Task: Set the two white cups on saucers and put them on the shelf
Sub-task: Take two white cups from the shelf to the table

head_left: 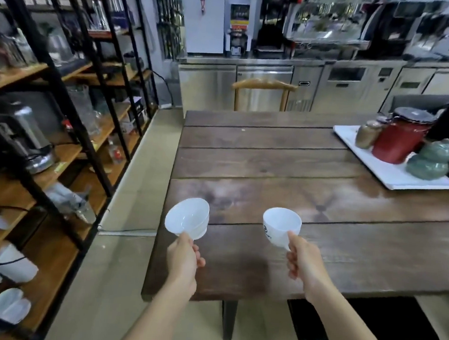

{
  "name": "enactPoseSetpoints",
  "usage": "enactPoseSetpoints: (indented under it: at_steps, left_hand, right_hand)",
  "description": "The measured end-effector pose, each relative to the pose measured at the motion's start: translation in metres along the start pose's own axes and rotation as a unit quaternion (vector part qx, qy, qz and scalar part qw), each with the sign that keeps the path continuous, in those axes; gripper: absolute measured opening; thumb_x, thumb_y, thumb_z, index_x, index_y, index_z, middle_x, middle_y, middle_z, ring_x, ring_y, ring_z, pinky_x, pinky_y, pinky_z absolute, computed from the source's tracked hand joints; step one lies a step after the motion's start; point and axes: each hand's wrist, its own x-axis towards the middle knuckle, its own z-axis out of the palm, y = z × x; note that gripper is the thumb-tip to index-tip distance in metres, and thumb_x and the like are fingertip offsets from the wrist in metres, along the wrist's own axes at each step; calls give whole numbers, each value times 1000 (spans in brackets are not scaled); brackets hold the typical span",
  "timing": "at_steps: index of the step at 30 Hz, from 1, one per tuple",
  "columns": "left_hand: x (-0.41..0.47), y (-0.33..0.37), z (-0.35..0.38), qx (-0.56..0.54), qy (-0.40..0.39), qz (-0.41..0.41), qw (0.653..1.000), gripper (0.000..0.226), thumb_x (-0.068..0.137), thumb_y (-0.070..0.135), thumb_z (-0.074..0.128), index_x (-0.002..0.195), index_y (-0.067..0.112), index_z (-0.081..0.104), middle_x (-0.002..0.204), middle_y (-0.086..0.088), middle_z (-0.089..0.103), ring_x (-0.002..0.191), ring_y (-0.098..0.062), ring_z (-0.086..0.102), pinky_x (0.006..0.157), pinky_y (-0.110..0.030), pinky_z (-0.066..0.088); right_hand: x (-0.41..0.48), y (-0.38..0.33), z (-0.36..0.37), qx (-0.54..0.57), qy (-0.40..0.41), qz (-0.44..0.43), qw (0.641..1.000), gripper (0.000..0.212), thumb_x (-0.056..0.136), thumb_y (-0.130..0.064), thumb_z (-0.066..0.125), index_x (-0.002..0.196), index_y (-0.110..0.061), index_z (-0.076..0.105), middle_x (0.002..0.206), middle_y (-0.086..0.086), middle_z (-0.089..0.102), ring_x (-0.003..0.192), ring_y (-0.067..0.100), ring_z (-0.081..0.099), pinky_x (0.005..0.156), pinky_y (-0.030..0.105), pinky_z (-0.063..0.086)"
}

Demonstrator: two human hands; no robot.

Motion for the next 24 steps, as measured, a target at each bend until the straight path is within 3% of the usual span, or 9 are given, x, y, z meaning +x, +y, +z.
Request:
enactPoseSetpoints:
  at_steps: [2, 11, 18, 24]
  left_hand:
    - [17, 0, 19, 20, 2, -10, 1000, 27, 89, 7, 36, 64, 11, 44, 60, -4, 36, 49, -15, 29, 35, -21, 31]
    - [69, 0, 80, 89, -3, -37, 995, 25, 92, 12, 38, 71, 6, 50, 65, -7, 39, 52, -17, 35, 51, -29, 35]
    - [96, -1, 98, 133, -14, -59, 989, 23, 94, 18, 41, 74, 8, 47, 62, -5, 35, 49, -16, 31, 66, -36, 38]
    - [103, -7, 104, 113, -24, -91, 989, 28, 96, 16, 42, 71, 7, 49, 62, -6, 37, 52, -15, 33, 60, -31, 41]
  right_hand:
    - [24, -4, 1, -7, 6, 20, 1000, 34, 93, -27, 47, 59, -19, 46, 50, -4, 30, 47, 15, 25, 46, 25, 18]
    - [106, -18, 18, 37, 13, 58, 998, 39, 96, -25, 40, 58, -17, 36, 50, 0, 33, 39, 13, 26, 45, 25, 16]
    - [148, -19, 20, 39, 2, 48, 998, 31, 99, -20, 38, 71, -11, 47, 58, 5, 39, 41, 15, 35, 34, 22, 25]
    - [164, -15, 16, 17, -30, 48, 998, 30, 99, -17, 41, 73, -6, 51, 65, 13, 47, 47, 20, 45, 29, 19, 33]
